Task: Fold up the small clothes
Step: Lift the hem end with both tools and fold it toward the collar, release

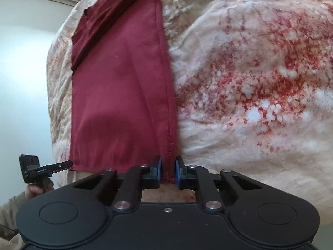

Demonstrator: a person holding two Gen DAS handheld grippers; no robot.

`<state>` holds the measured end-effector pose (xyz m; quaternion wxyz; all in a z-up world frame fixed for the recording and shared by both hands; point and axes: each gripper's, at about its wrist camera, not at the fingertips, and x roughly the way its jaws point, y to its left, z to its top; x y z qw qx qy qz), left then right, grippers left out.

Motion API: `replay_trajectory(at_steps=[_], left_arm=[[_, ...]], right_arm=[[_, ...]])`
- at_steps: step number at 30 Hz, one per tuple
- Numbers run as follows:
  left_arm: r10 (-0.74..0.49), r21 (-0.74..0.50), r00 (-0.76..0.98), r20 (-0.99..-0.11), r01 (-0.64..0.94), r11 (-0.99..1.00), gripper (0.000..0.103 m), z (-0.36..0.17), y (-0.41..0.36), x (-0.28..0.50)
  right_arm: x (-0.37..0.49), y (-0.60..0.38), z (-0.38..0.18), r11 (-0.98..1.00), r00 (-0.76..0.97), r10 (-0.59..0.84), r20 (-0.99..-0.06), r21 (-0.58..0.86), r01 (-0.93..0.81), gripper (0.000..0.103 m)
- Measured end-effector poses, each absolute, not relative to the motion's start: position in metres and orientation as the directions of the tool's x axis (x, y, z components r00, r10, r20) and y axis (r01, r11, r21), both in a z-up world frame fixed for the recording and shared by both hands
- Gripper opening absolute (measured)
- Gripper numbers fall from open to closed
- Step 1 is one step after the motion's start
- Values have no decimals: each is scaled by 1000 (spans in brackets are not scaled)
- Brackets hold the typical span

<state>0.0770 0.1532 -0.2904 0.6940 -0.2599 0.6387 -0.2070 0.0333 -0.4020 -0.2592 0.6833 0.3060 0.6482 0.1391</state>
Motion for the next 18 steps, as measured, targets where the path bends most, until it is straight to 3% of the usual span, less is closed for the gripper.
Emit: replay_trajectory(at_steps=[2, 18], left_arm=[[-622, -626, 87, -778, -28, 779, 12, -290, 154, 77], [-719, -808, 411, -561, -84, 583, 9, -233, 199, 139]], right_arm=[[33, -403, -253, 768, 132, 596, -792, 610, 197, 12], [99, -421, -185, 589, 372, 704, -605, 790, 168, 11]])
